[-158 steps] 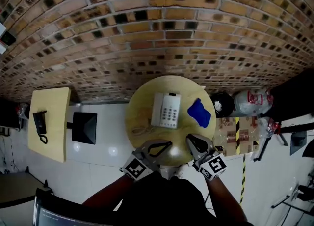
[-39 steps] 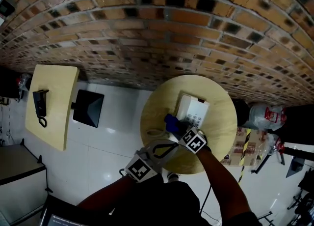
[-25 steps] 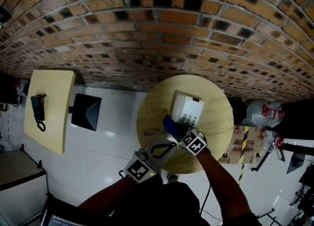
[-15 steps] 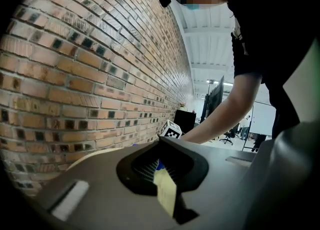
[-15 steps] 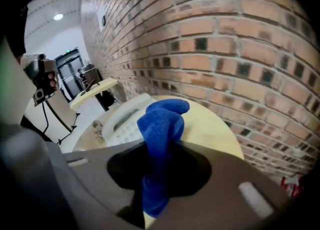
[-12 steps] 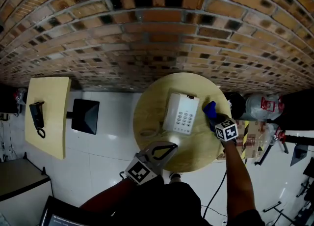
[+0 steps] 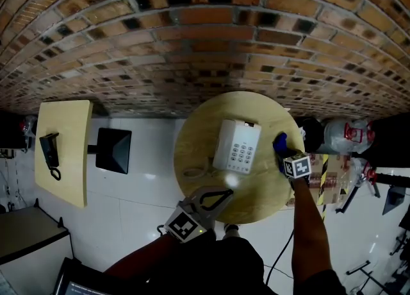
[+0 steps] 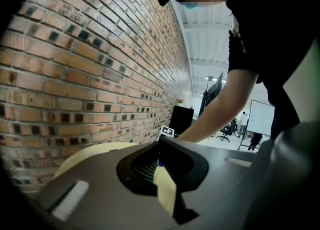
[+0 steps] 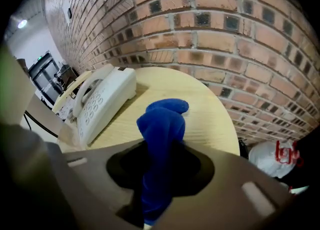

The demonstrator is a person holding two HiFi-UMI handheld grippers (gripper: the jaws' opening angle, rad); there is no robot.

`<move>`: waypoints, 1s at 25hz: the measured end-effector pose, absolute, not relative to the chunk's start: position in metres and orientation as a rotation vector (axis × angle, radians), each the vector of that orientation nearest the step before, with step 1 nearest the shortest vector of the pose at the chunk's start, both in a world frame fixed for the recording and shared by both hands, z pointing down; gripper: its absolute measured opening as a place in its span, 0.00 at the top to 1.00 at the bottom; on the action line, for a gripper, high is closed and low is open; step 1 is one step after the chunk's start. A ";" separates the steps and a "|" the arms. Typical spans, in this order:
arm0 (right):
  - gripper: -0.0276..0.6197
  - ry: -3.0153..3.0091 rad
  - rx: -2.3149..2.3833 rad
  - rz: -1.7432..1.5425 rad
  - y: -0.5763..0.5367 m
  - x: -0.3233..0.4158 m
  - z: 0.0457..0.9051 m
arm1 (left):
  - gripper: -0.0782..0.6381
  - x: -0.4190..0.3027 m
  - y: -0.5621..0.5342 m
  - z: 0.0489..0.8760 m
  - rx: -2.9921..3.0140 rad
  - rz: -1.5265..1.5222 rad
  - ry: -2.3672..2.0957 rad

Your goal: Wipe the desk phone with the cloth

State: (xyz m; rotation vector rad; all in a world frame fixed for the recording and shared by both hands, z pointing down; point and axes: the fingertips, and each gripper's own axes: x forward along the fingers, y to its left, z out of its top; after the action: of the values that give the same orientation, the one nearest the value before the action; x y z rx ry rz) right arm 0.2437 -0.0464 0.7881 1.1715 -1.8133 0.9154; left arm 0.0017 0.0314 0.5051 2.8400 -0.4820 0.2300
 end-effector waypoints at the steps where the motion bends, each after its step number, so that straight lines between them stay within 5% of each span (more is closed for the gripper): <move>1: 0.80 -1.820 1.180 0.910 -0.047 0.244 0.786 | 0.91 0.003 0.031 0.505 2.838 0.227 -0.482; 5: 0.68 -1.888 1.217 0.845 -0.051 0.239 0.758 | 0.91 0.006 0.032 0.500 2.856 0.220 -0.474; 25: 0.72 -2.748 1.190 0.224 0.081 0.080 0.392 | 0.91 0.026 0.097 0.364 3.065 -0.008 -0.552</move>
State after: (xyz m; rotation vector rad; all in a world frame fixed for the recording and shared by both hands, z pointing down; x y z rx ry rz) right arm 0.0797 0.0814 0.3924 1.1897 -2.7476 0.2242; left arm 0.0262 0.0969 0.3643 3.0646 -0.5523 -0.0082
